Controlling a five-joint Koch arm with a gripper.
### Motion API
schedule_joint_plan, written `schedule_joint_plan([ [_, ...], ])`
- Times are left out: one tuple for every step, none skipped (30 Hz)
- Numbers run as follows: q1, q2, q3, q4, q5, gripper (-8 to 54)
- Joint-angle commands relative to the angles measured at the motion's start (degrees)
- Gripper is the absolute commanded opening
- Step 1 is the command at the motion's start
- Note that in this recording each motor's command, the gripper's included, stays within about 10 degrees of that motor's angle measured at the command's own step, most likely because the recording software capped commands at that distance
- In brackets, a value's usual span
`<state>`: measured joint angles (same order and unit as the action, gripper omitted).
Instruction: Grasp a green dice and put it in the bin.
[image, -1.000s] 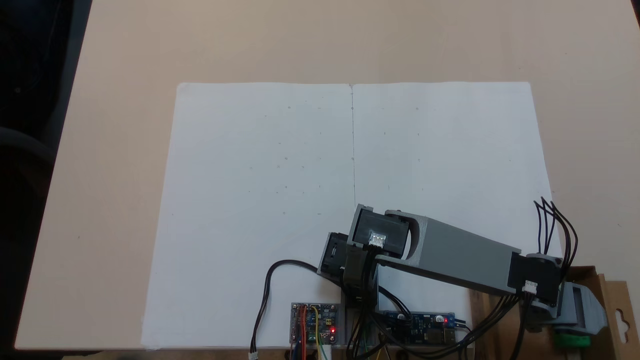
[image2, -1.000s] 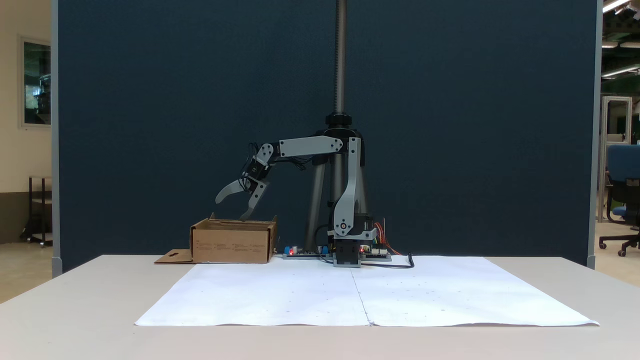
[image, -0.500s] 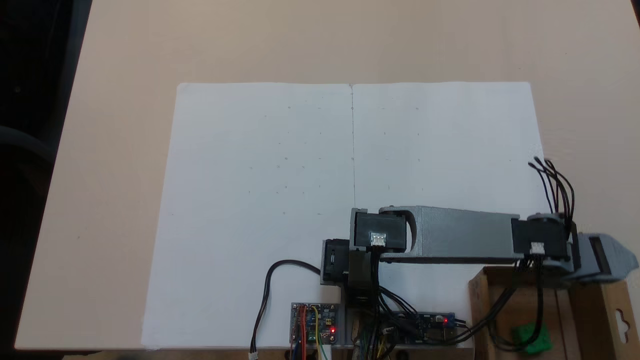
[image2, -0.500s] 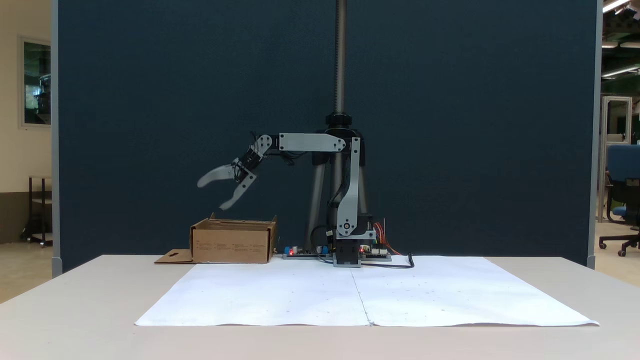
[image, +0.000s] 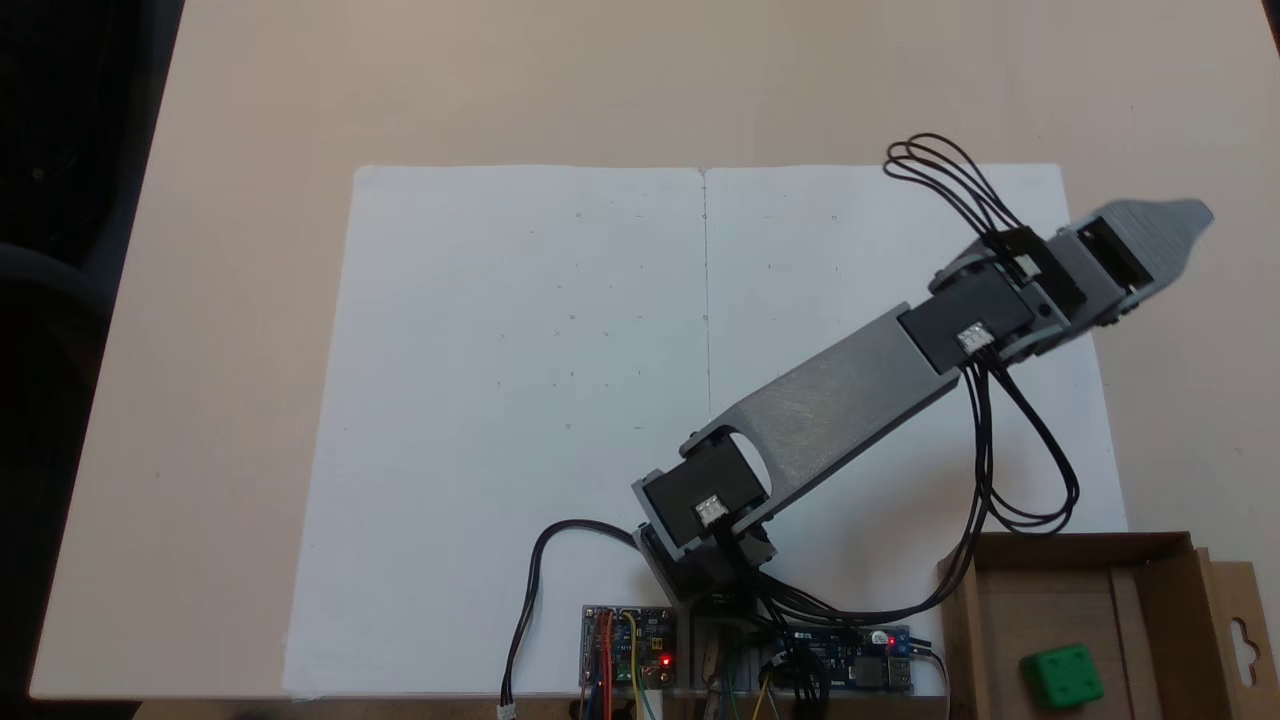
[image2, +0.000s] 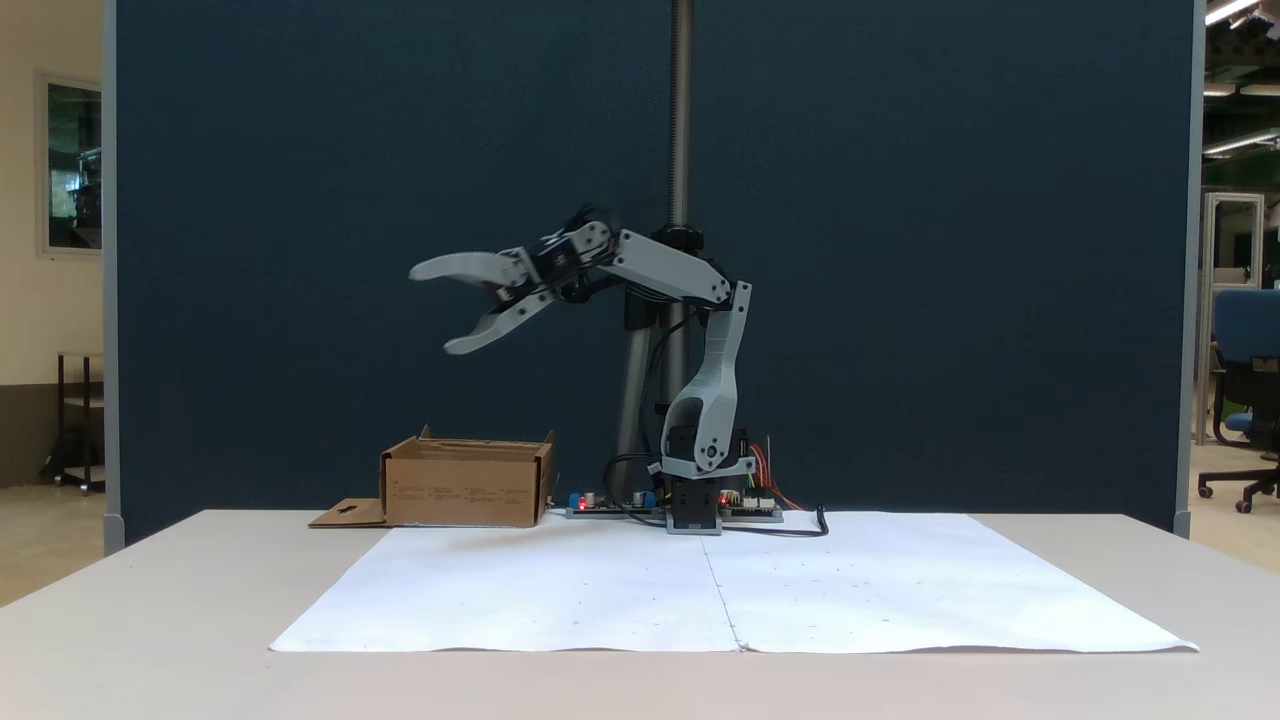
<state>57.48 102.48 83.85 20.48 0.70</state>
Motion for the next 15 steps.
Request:
schedule_joint_plan([
  [-4.75,2.81,-3.6,-4.13,3.25,43.5],
  [-7.21,2.99,-3.6,-4.22,3.25,43.5],
  [-9.76,3.16,-3.6,-4.22,3.25,43.6],
  [-12.13,3.6,-3.6,-4.66,3.25,43.6],
  [-14.59,3.78,-3.6,-4.66,3.25,43.6],
  [-17.14,3.87,-3.6,-4.66,3.25,43.7],
  [-19.69,4.22,-3.6,-4.66,3.25,43.7],
  [-22.32,4.39,-3.52,-4.66,3.34,43.9],
  [-25.22,4.57,-3.43,-4.66,3.34,43.9],
  [-28.13,4.66,-3.25,-4.57,3.34,43.9],
  [-30.5,4.83,-2.99,-4.57,3.34,44.2],
  [-33.22,5.54,-2.11,-4.66,3.34,44.3],
  [-36.04,6.06,-1.32,-4.66,3.43,44.3],
  [-38.94,6.94,-0.18,-4.75,3.6,44.5],
  [-41.66,7.91,1.49,-4.75,3.69,44.6],
])
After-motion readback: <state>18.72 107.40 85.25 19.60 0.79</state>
